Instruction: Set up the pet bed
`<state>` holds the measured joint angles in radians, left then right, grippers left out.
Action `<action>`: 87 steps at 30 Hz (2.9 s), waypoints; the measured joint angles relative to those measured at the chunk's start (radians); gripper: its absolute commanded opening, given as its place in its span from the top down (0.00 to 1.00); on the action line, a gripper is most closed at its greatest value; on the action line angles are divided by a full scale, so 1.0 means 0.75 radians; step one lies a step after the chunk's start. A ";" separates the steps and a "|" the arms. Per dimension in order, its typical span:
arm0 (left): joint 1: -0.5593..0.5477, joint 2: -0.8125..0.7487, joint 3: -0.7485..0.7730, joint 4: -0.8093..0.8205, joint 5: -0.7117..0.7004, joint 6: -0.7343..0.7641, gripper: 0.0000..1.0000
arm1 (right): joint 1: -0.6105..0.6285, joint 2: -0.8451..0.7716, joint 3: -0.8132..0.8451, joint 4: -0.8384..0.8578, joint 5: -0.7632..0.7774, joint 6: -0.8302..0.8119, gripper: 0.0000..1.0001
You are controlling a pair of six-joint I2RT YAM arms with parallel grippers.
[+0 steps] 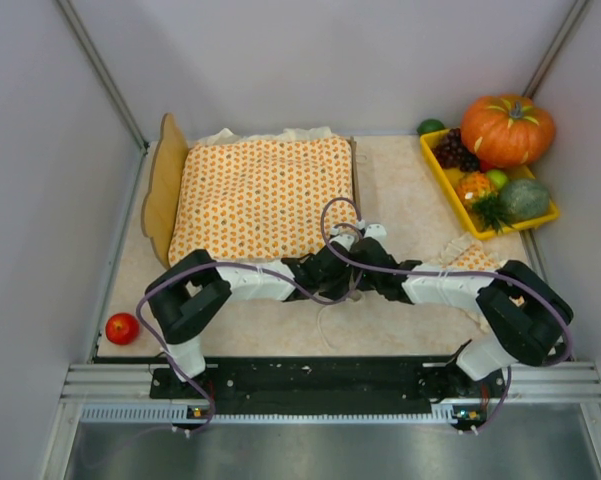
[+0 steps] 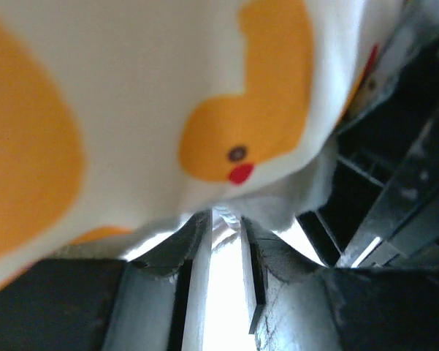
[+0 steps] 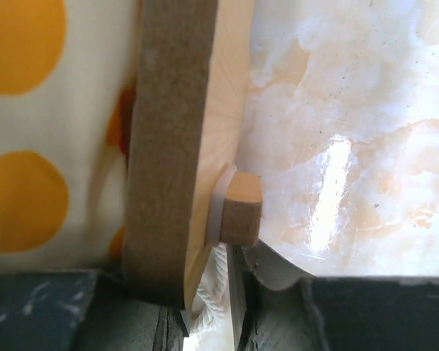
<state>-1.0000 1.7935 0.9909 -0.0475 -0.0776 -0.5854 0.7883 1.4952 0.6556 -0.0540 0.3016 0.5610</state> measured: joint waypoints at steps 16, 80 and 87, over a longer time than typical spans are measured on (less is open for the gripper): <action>-0.004 -0.097 -0.126 0.072 0.009 -0.018 0.52 | 0.049 -0.005 -0.036 0.033 0.130 0.113 1.00; -0.113 -0.254 -0.208 -0.028 -0.108 0.456 1.00 | -0.178 -0.599 -0.165 -0.575 0.165 0.299 1.00; 0.016 -0.498 -0.286 -0.116 -0.192 0.425 1.00 | -0.293 -0.617 -0.084 -0.578 0.170 0.195 1.00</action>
<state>-0.9878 1.4197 0.7765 -0.1349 -0.2214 -0.2668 0.5686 1.0321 0.5922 -0.4873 0.4290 0.7071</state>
